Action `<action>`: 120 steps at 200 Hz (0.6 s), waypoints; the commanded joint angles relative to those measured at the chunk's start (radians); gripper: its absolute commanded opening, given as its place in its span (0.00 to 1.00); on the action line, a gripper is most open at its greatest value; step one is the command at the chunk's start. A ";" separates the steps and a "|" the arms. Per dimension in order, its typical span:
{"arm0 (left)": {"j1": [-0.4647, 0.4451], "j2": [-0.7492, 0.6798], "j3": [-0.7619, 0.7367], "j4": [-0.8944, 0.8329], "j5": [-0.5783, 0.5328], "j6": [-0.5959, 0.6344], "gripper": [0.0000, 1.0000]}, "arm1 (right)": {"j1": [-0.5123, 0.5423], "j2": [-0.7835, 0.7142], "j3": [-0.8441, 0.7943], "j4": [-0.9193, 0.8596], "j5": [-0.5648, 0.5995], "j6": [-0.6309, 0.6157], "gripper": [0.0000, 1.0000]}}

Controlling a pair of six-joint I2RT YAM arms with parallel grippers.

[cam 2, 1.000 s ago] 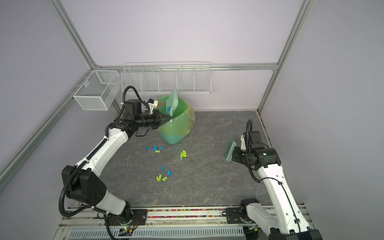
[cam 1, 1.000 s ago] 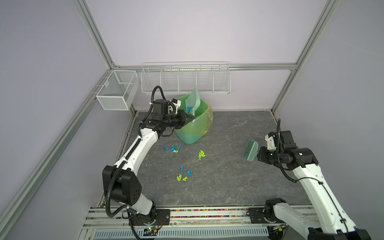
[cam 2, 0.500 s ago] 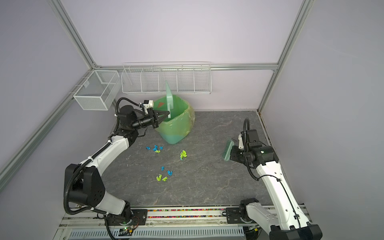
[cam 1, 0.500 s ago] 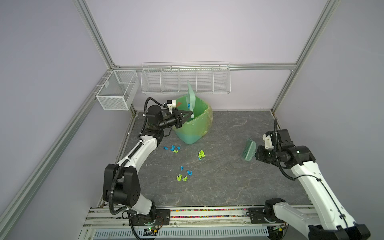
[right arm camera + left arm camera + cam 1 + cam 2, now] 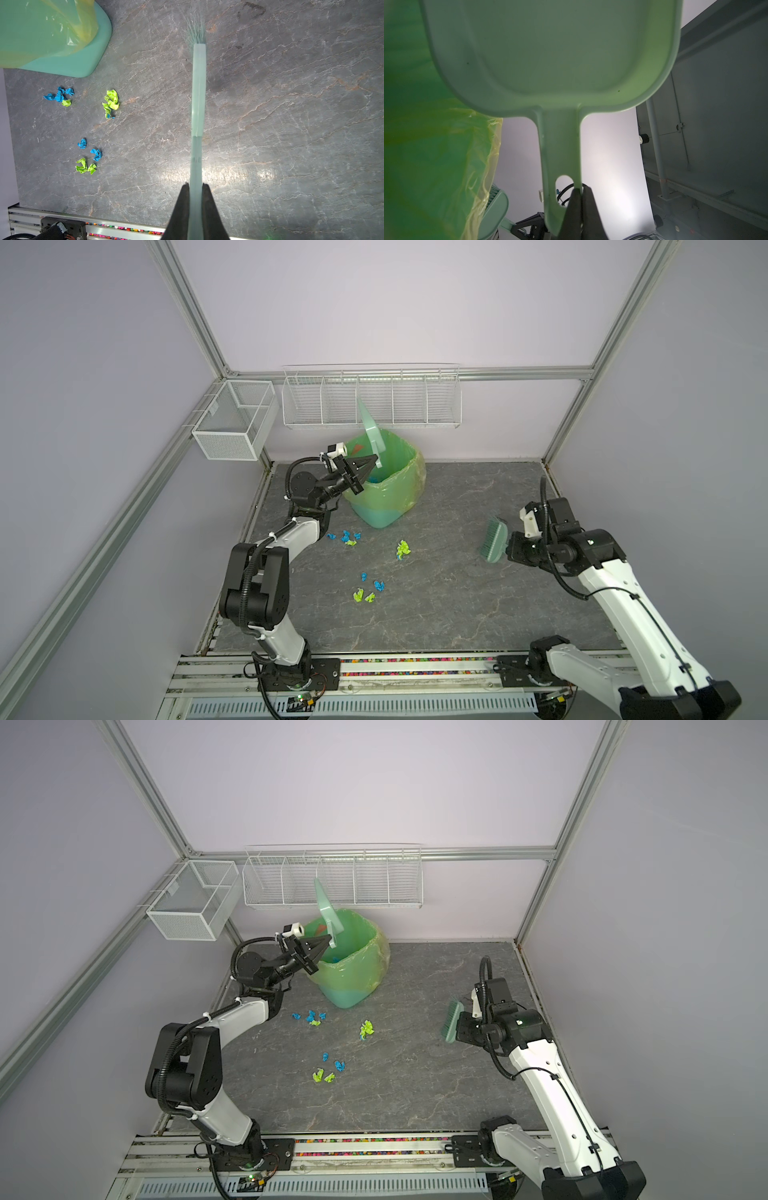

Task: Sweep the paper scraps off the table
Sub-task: 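Tip the dustpan over the trash bin with the left gripper to empty scraps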

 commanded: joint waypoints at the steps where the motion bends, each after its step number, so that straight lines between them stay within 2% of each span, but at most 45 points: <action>1: 0.009 -0.012 -0.007 0.124 0.008 -0.065 0.00 | 0.010 0.004 0.024 0.009 0.018 0.016 0.07; 55: 0.010 -0.038 -0.031 0.088 0.019 -0.033 0.00 | 0.022 0.001 0.021 0.009 0.028 0.019 0.07; 120: 0.010 -0.185 -0.026 -0.353 0.064 0.282 0.00 | 0.029 0.007 0.048 -0.003 0.038 0.016 0.07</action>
